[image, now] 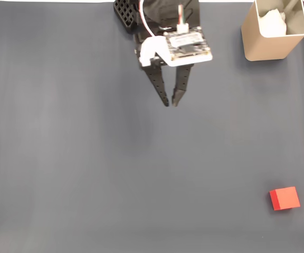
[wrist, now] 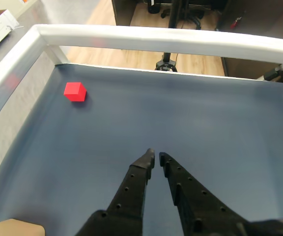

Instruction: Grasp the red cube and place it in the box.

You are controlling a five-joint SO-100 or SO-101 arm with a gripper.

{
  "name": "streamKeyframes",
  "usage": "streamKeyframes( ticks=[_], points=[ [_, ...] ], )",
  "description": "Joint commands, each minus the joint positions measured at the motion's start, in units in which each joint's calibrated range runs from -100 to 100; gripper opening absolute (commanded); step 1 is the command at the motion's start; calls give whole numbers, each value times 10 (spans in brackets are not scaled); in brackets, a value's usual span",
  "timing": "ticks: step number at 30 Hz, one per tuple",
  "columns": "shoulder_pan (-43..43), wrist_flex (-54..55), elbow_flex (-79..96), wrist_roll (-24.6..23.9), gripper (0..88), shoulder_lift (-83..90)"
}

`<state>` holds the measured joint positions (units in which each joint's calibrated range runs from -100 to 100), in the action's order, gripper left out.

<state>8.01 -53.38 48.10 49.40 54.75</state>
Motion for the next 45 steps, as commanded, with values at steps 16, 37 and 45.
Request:
streamKeyframes(
  ticks=[16,37,45],
  points=[
    [129,-65,-243,16,17,-167],
    [182,-80,-429,16,16,-367],
    [181,-78,-533,7,17,-469]
  ],
)
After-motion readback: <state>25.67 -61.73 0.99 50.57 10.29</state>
